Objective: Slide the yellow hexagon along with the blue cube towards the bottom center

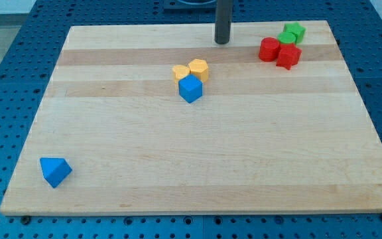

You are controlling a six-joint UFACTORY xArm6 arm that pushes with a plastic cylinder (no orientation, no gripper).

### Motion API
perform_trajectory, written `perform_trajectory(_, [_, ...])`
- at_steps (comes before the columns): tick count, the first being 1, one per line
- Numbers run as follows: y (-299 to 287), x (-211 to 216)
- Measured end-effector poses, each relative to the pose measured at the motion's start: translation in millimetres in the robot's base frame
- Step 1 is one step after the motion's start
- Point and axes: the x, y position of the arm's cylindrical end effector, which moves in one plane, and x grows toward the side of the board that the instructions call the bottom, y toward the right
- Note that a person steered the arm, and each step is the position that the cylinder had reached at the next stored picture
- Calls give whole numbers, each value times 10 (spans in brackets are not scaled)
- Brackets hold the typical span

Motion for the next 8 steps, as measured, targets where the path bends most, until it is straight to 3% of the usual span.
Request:
perform_trajectory(1, [-329, 383])
perform_trajectory(3, [-355, 568])
perform_trajectory(8, [-652, 1746])
